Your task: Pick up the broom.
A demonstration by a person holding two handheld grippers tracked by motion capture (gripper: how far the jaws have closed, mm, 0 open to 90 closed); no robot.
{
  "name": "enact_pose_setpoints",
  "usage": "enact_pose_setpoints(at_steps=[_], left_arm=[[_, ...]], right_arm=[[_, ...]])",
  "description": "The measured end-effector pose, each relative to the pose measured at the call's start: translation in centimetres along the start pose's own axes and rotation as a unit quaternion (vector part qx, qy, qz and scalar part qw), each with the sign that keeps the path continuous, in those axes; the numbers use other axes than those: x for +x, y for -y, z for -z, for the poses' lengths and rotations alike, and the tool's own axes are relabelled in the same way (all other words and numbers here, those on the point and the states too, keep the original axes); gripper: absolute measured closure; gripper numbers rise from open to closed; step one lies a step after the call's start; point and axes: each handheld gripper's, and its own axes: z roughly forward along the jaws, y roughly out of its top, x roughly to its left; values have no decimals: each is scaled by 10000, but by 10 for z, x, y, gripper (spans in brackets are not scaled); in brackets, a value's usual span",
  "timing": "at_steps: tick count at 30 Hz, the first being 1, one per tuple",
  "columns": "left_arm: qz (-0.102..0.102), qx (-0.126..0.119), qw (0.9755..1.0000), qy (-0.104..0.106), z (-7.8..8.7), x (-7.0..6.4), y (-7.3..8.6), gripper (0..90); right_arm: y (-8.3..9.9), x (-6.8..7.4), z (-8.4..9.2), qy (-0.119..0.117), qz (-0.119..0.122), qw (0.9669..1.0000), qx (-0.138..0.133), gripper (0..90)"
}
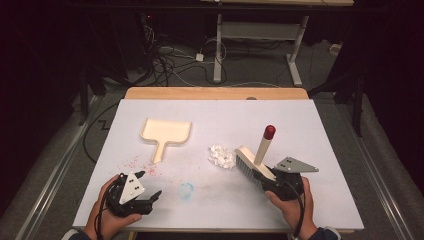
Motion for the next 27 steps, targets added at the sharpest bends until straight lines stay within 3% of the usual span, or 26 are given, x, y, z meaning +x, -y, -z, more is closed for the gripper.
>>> enact_pose_setpoints(at_steps=[6,10,17,27], left_arm=[[35,-17,10000,-32,0,0,0,209],[44,-11,10000,-44,0,0,-1,209],[62,-20,10000,-53,0,1,0,209],[120,-5,9999,-53,-2,4,0,207]], right_arm=[[-2,-2,18,-106,33,9996,-241,676],[-6,-3,26,-33,72,9992,-396,676],[-6,-11,30,142,306,9982,-501,675],[-5,-26,31,165,319,9978,-555,676]])
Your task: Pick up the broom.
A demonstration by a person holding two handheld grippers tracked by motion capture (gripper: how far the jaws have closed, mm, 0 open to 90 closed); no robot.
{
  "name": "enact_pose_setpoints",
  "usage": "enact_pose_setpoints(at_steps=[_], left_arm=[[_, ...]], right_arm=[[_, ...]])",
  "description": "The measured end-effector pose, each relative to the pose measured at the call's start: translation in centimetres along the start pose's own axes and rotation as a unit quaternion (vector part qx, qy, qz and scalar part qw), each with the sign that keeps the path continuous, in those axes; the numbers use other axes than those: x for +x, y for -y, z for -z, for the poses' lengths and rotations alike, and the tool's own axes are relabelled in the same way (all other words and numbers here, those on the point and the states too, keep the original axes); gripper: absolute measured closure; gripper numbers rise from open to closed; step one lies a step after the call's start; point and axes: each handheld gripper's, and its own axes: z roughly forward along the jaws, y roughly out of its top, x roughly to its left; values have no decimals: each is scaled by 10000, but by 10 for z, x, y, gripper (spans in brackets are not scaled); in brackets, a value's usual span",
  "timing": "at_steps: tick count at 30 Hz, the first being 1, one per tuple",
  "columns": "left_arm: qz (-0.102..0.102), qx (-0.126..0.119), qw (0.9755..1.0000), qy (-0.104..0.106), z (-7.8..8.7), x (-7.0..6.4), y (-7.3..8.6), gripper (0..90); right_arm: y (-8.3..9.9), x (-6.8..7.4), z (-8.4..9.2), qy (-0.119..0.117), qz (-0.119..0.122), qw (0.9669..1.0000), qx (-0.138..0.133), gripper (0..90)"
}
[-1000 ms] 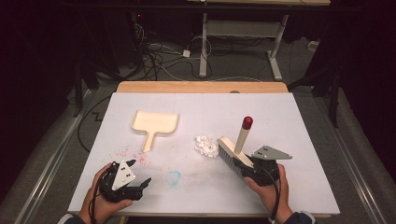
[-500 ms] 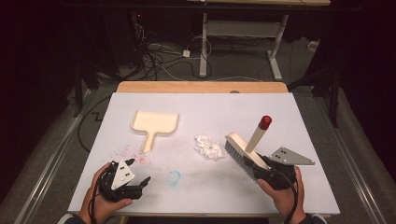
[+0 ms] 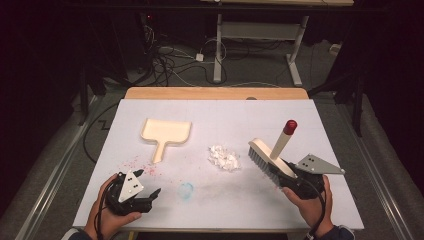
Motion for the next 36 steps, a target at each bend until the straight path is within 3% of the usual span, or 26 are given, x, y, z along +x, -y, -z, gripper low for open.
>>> enact_pose_setpoints(at_steps=[13,22,28,33,36], left_arm=[[137,30,9999,-4,-1,1,2,208],[71,-17,10000,-39,-1,2,2,209],[166,31,9999,1,-2,3,3,209],[56,30,10000,-21,-2,2,3,209],[131,73,9999,-48,-2,0,4,209]], right_arm=[[1,-11,-2,174,-15,9998,52,676],[1,-12,-2,204,11,9998,73,676],[1,-14,-3,215,2,9997,96,676],[2,-16,-2,261,-3,9996,81,676],[1,-15,0,282,-32,9996,89,676]])
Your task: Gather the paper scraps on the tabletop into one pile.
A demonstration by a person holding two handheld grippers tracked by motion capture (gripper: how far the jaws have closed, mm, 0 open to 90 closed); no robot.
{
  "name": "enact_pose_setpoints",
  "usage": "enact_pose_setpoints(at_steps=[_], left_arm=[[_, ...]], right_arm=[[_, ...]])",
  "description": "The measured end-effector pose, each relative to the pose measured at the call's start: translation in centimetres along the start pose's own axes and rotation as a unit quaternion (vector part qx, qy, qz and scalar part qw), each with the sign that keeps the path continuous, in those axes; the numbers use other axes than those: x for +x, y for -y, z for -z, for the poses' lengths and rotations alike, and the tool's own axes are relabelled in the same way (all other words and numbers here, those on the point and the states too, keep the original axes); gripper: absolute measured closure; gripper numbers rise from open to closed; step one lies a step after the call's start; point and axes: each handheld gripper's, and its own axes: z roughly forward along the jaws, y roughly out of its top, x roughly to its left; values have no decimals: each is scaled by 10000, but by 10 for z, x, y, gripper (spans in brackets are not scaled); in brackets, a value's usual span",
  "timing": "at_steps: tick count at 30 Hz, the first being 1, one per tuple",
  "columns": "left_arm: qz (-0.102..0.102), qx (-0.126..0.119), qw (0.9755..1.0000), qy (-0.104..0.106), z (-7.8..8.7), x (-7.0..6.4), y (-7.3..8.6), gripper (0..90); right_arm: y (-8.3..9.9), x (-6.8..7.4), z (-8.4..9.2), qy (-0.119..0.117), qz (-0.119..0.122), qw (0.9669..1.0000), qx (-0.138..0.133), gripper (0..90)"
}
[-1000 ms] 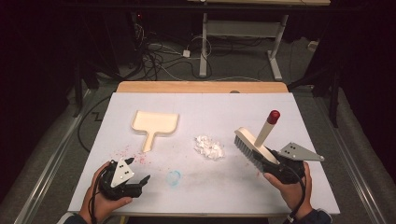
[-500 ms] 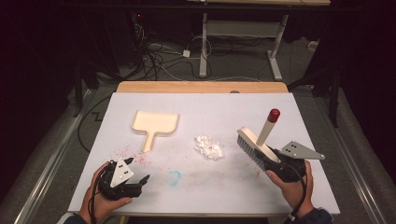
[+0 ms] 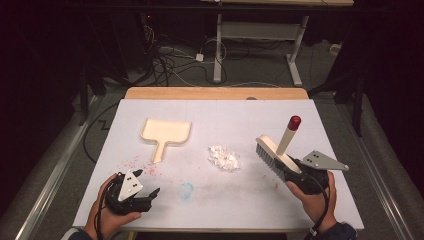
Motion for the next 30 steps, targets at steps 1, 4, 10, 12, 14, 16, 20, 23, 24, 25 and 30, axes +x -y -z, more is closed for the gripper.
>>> enact_pose_setpoints(at_steps=[1,4,10,12,14,16,20,23,24,25,30], left_arm=[[6,13,10000,-6,1,0,0,209],[79,-53,9999,-34,1,2,-2,209],[174,-4,9998,-10,-1,5,-1,213],[223,-5,9998,-18,-3,7,-2,214],[236,-15,9997,-46,-3,8,-4,214],[289,-60,9995,-66,-4,9,-8,215],[438,-40,9990,-91,-10,13,-18,216],[604,14,9981,-102,-18,18,-26,216],[679,44,9976,-109,-22,21,-29,215],[745,64,9971,-101,-26,23,-32,216],[1136,236,9932,-134,-49,36,-44,217]], right_arm=[[0,0,1,-1,28,10000,-39,676],[0,-1,2,19,22,10000,-28,676],[-1,-2,3,16,47,10000,-74,676],[-1,-2,3,29,46,10000,-66,676],[-1,-2,3,32,40,10000,-65,676],[0,-1,4,52,59,10000,-53,676],[0,0,7,83,78,9999,-80,676],[-1,2,7,112,120,9998,-97,676],[-1,2,7,112,135,9998,-79,676],[-1,3,6,114,128,9998,-77,676],[0,4,3,116,149,9998,-10,676]])
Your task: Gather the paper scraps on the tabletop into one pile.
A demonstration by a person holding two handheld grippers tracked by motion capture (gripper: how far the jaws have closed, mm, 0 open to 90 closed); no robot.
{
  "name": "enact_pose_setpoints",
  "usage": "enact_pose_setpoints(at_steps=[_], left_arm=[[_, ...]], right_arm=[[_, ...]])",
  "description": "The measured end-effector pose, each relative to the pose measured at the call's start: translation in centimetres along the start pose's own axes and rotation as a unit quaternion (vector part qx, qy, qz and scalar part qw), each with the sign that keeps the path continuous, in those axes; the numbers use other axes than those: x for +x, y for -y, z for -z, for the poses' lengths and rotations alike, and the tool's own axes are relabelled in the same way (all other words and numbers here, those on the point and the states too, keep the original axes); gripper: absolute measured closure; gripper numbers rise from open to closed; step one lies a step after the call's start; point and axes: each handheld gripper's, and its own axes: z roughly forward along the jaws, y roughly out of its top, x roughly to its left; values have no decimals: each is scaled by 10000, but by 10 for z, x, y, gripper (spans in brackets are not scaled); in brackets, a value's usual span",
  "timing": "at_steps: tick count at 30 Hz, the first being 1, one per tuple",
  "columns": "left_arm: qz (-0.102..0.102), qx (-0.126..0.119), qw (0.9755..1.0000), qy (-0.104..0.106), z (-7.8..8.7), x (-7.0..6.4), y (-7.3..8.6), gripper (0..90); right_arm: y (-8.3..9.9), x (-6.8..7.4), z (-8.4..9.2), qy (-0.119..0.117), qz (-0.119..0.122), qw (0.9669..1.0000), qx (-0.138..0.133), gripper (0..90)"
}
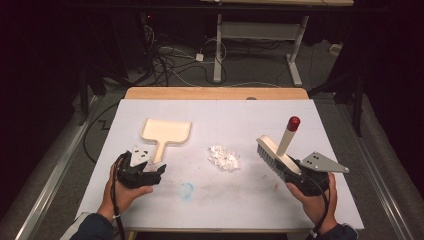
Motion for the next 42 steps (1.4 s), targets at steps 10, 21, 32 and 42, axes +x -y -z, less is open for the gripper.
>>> enact_pose_setpoints(at_steps=[10,21,32,42], left_arm=[[645,586,9961,-127,-58,21,-16,270],[950,512,9940,-189,-76,29,-16,518],[815,603,9944,-286,-75,27,-22,634],[622,443,9966,-304,-52,30,-32,636]], right_arm=[[2,-2,0,26,5,10000,-13,676],[4,-2,-4,-19,16,10000,54,675],[5,-1,-7,-55,26,9999,95,676],[6,-2,-8,-42,20,9999,98,676]])
